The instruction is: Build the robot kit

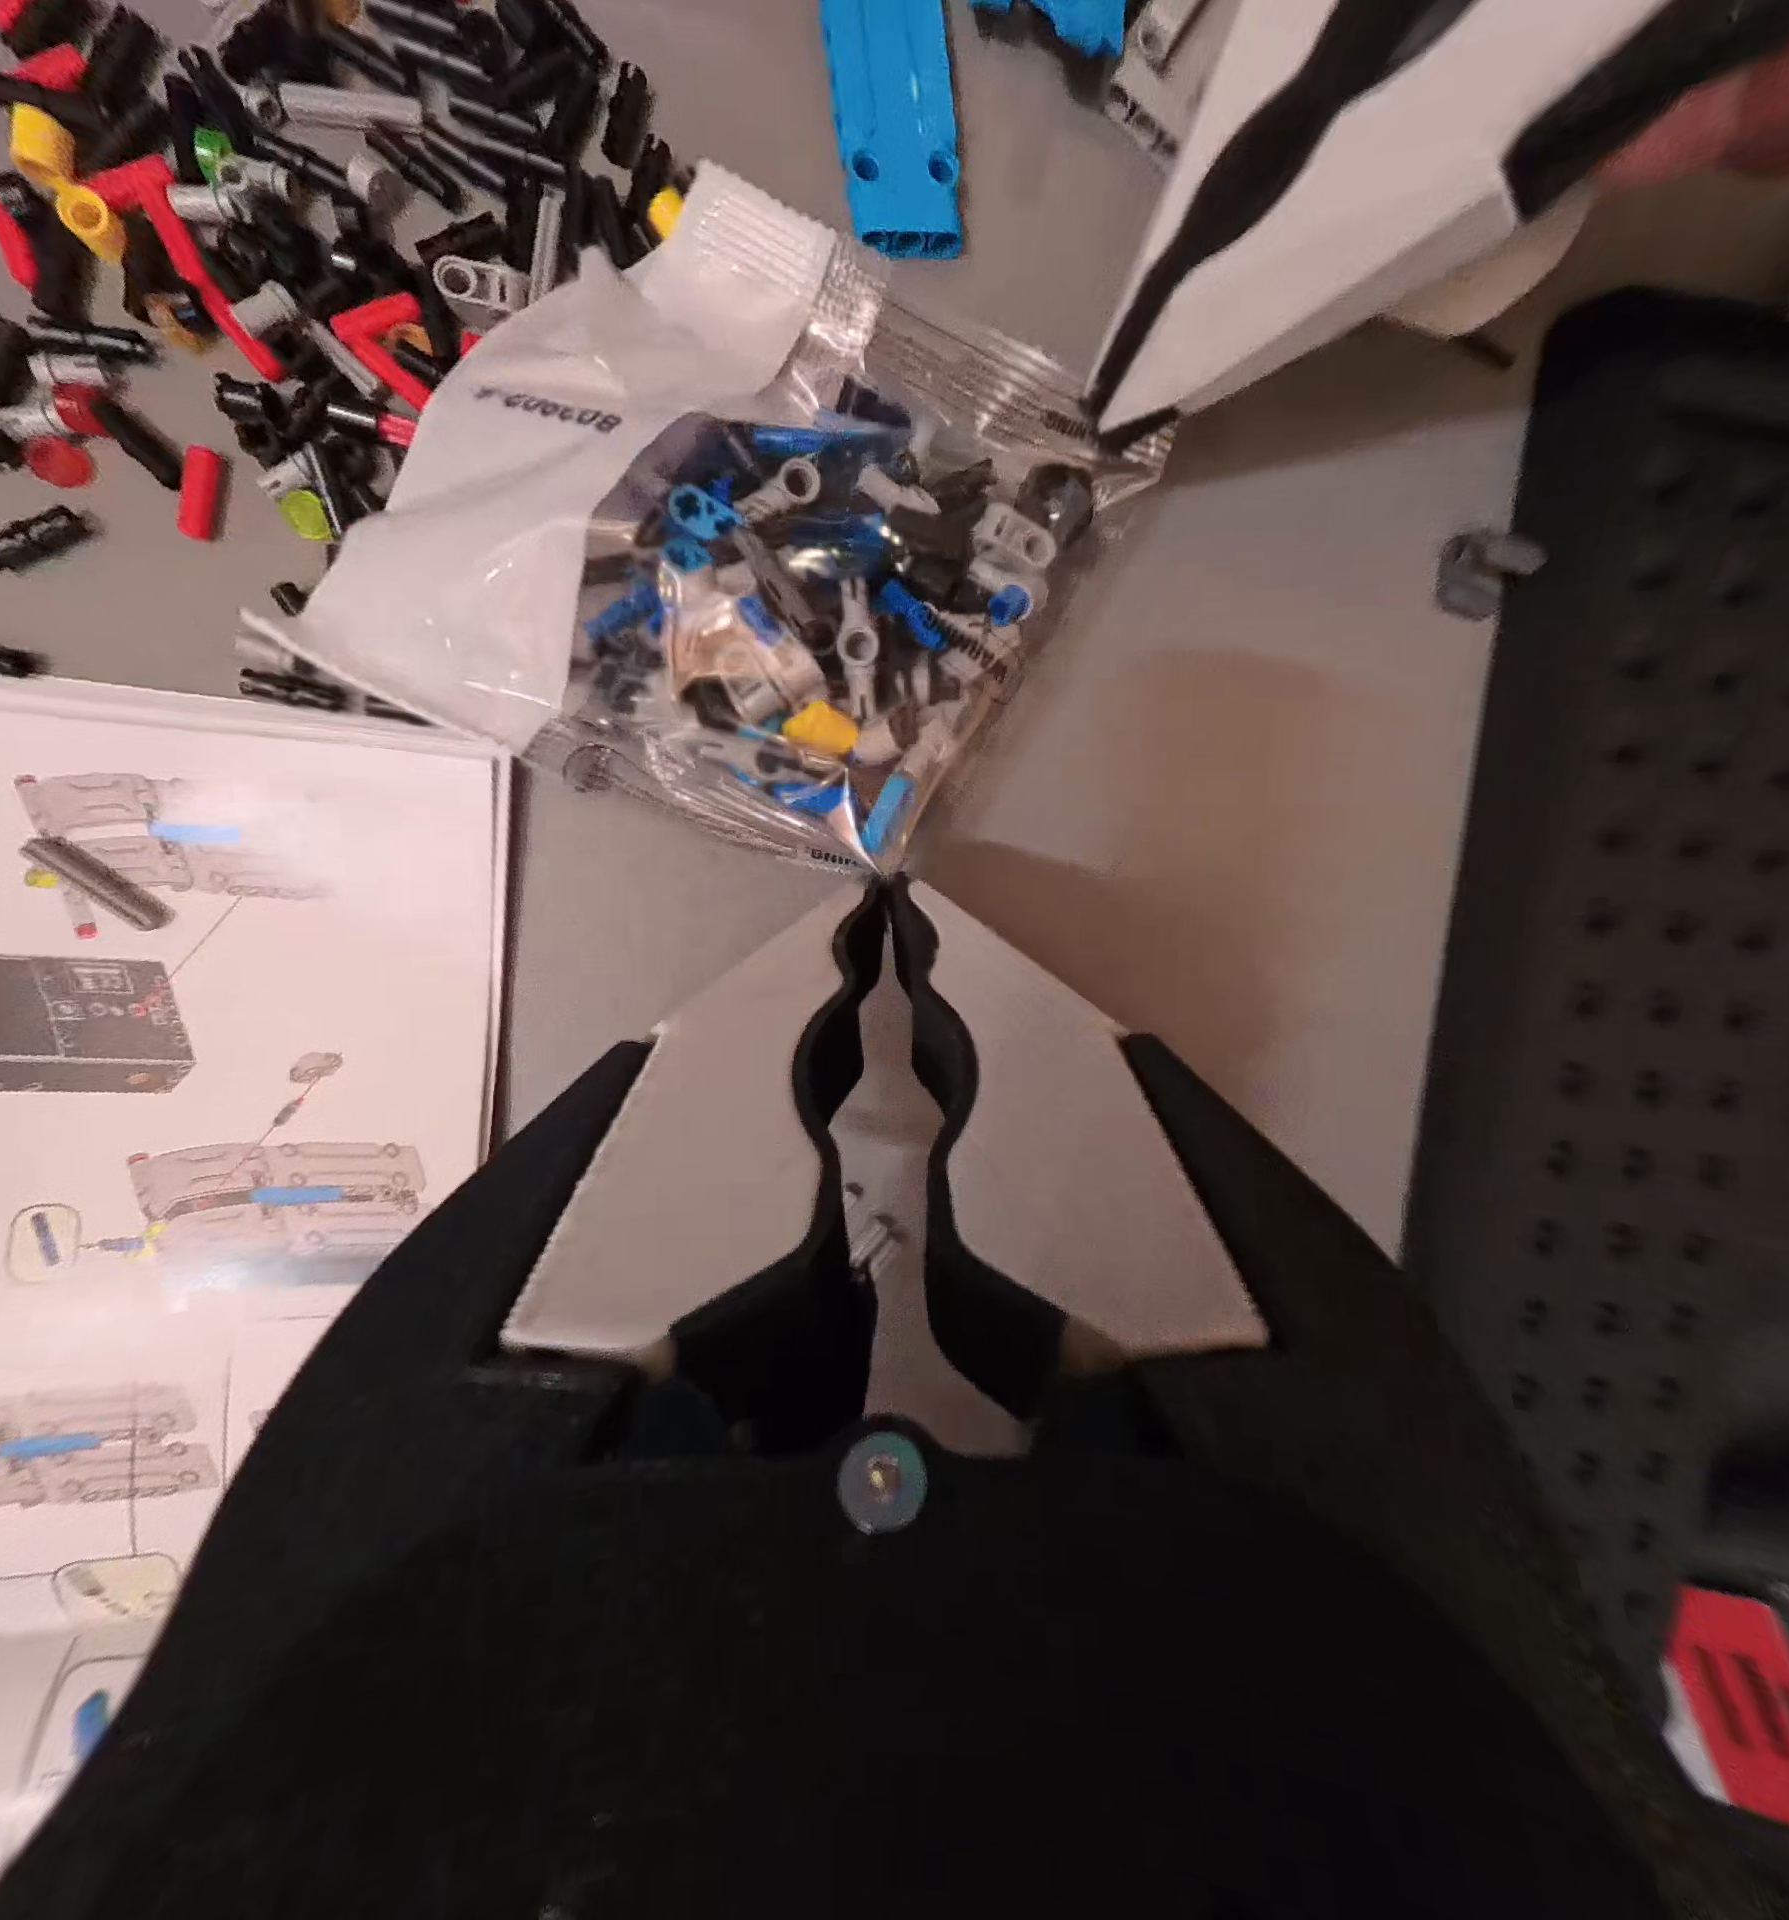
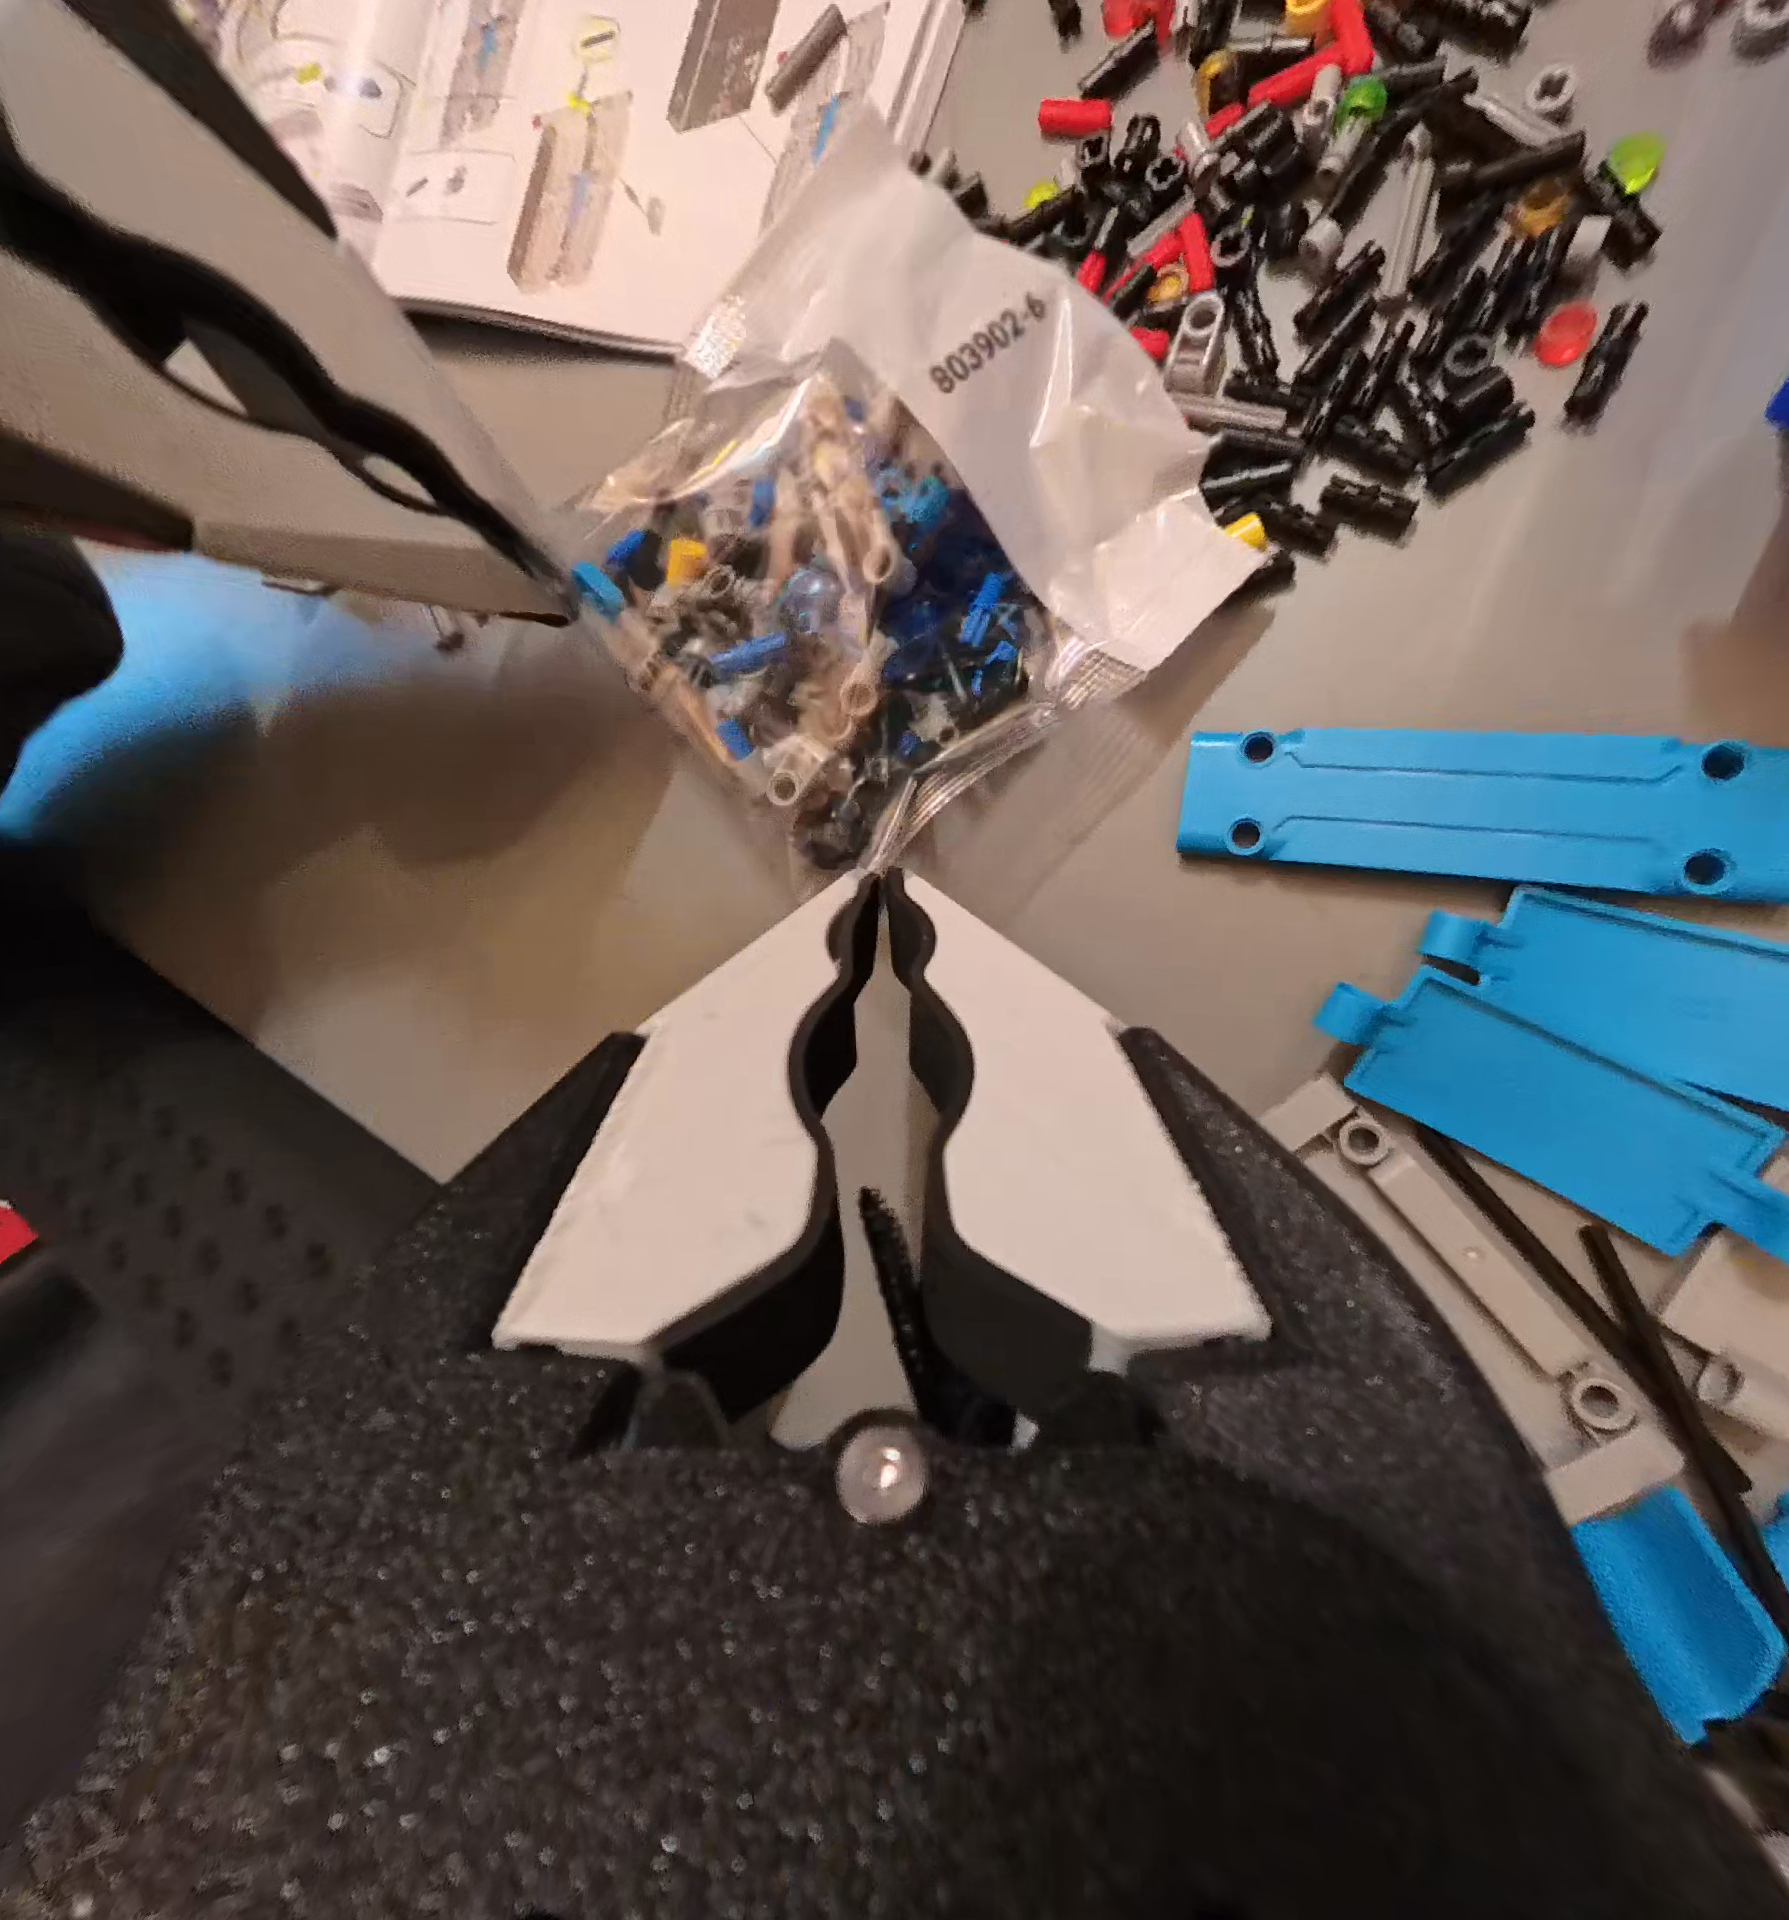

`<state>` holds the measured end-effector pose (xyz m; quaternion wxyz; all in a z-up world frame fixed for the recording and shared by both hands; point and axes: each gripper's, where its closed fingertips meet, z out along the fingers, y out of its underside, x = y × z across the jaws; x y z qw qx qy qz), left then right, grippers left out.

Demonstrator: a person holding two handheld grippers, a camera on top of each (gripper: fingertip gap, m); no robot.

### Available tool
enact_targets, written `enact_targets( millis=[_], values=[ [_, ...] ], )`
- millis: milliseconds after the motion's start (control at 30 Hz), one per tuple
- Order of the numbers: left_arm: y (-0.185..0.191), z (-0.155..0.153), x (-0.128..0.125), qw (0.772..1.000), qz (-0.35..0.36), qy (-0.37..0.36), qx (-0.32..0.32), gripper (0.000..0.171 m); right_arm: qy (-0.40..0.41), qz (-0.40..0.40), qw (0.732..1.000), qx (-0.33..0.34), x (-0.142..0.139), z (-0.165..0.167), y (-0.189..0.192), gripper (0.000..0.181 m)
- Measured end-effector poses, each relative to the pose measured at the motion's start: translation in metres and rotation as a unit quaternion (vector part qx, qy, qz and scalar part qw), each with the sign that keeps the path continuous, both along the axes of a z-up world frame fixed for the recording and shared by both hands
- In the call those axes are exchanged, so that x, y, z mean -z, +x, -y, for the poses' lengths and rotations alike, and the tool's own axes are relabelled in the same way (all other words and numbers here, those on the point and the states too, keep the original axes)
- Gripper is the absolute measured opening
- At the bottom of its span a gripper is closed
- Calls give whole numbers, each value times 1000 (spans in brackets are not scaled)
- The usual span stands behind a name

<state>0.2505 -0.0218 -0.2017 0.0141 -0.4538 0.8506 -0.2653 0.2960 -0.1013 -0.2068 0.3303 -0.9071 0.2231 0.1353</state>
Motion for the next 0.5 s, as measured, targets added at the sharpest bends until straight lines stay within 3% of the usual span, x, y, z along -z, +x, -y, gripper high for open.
enact_targets(
  millis=[267, 500],
  values=[
    [11, -3, -25, 993, -87, -79, -15, 0, 59, 10, 998, -3, -29, 0, 6, 6],
    [12, 1, -33, 990, -104, -94, -19, 0, 48, -3, 999, 19, -33, 1, 11, 5]
  ],
)
